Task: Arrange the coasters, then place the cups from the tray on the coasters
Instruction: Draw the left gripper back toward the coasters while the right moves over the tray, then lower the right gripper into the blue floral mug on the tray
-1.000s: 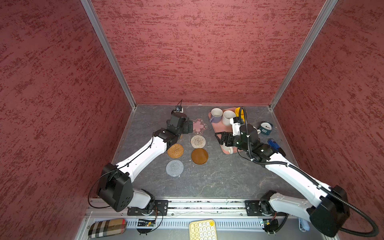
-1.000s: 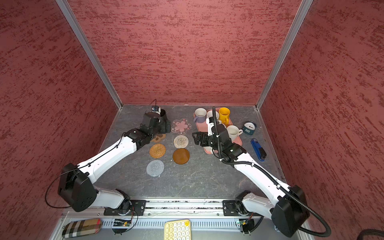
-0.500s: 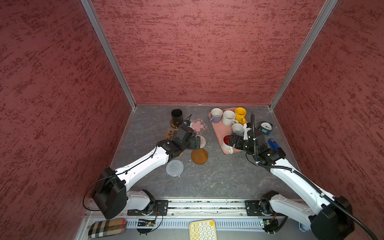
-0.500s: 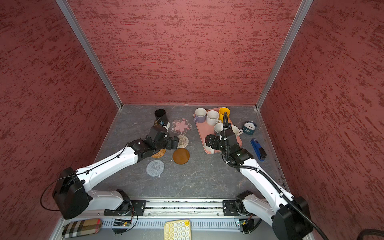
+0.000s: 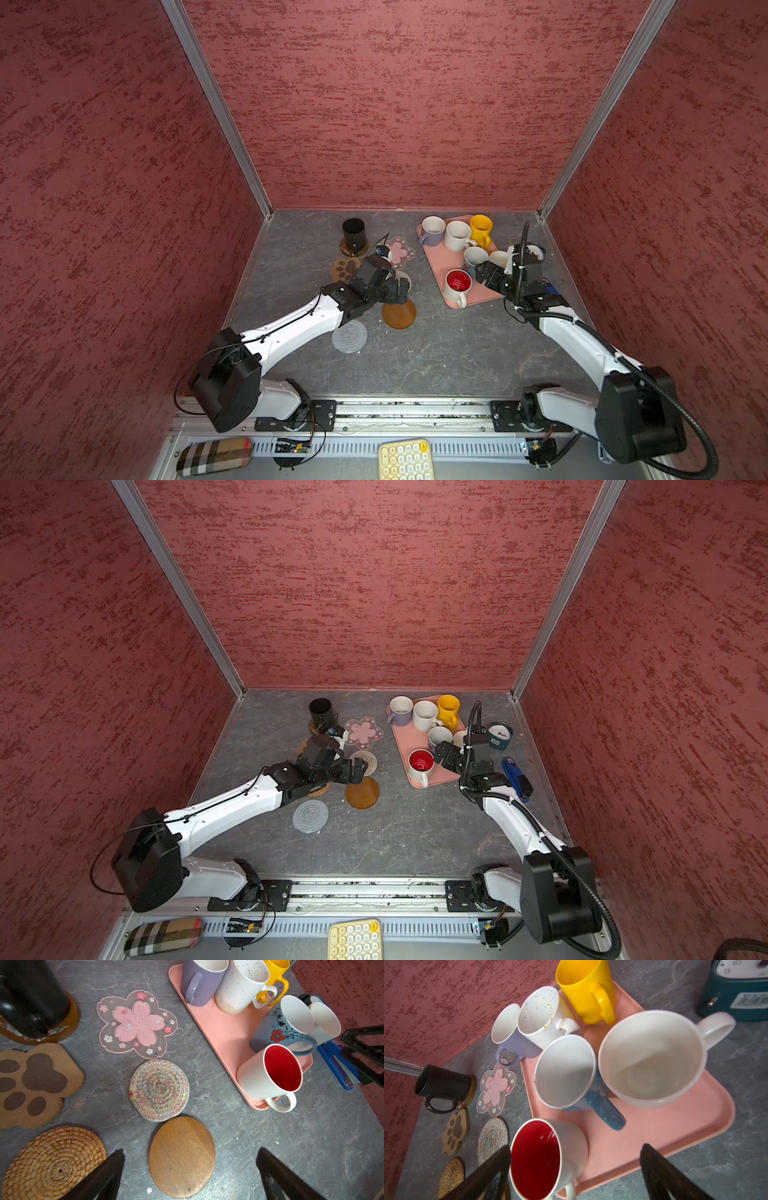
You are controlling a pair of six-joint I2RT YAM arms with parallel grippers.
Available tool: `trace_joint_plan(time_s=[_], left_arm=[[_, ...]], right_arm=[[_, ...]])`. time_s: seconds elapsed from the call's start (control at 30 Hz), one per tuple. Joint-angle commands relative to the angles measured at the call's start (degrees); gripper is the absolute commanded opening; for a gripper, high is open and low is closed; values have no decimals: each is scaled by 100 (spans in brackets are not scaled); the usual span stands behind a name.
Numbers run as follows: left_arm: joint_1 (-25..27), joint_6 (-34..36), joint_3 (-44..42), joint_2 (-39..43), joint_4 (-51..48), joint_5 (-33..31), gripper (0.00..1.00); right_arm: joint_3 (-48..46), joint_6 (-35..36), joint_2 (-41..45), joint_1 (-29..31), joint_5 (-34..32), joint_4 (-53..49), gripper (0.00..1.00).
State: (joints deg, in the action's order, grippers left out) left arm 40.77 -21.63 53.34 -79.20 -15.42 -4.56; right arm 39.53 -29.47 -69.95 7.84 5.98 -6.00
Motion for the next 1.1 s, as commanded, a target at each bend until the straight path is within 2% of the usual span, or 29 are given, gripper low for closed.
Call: trace_joint_plan(time_s=[0.0,0.6,1.07], left_arm=[[-17,25,-37,-112,449,219,100],[-40,-27,24,-436,764,374,100],[-175,62,354,-724,800,544,100]], right_arm=[[221,229,-185,-68,278,317,97],[394,636,-710,-122,285,552,97],[363,843,-955,-127,895,899,94]])
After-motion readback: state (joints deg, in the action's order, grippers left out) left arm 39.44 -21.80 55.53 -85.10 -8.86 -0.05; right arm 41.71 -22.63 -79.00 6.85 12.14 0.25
